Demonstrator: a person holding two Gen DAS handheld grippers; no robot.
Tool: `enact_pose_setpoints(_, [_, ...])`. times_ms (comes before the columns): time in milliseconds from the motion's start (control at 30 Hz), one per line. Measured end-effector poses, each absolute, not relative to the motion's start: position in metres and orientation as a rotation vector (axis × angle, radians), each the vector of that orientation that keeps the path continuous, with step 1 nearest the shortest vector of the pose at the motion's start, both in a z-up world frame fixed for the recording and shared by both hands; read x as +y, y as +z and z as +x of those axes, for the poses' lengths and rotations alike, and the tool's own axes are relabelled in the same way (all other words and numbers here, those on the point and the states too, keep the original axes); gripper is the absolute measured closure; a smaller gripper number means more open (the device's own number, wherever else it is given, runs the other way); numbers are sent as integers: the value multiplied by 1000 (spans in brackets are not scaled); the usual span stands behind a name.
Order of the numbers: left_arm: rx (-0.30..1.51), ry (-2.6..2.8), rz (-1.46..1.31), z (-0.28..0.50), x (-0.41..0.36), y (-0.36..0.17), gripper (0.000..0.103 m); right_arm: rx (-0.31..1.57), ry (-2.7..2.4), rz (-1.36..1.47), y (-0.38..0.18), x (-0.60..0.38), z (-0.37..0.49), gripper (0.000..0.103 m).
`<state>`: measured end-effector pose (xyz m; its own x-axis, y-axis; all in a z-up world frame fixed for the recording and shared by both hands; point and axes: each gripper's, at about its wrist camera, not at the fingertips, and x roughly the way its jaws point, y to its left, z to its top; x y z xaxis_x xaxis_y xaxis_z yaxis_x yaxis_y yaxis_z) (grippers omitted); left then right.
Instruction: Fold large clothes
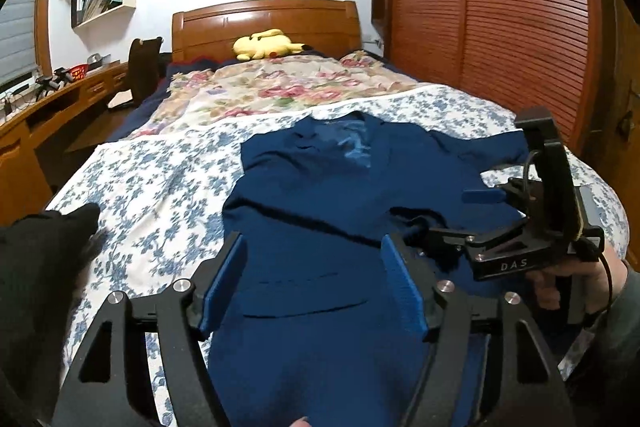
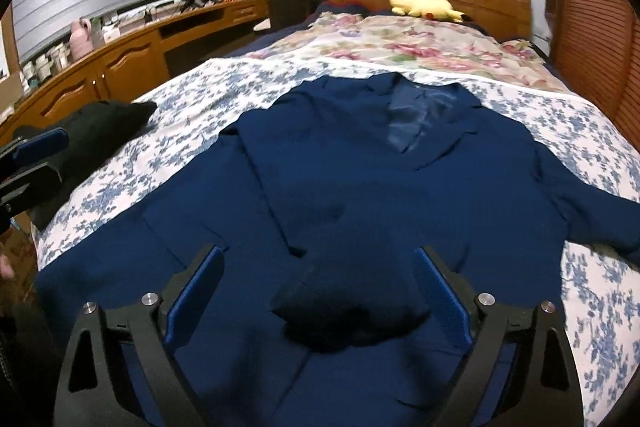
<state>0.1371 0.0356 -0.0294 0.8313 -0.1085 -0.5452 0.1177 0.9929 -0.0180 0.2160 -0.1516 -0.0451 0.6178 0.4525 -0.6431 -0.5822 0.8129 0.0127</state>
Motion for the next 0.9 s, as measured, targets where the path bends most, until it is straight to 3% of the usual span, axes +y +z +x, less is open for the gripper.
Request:
enact_pose_setpoints(67, [585, -111, 12, 137, 41, -33, 33, 694, 589, -219, -50, -150, 223, 9])
enact_pose_setpoints(167, [593, -98, 22, 138, 45, -37, 33, 722, 572, -232, -59, -151, 236, 20])
enact_pose_setpoints(233, [594, -94, 25, 138, 47, -38, 33, 742, 565, -251, -65, -153, 244, 39])
enact_pose_setpoints(333, [592, -96, 22, 138, 48, -39, 33, 756, 554, -263, -69, -163, 253, 58])
enact_pose_setpoints(500, [593, -110, 16, 141, 41, -39, 33, 733, 518, -248, -65, -184, 257, 84])
enact_pose_setpoints(900, [565, -181, 24, 147, -4, -34, 33, 686, 359, -201, -65, -254, 243, 89])
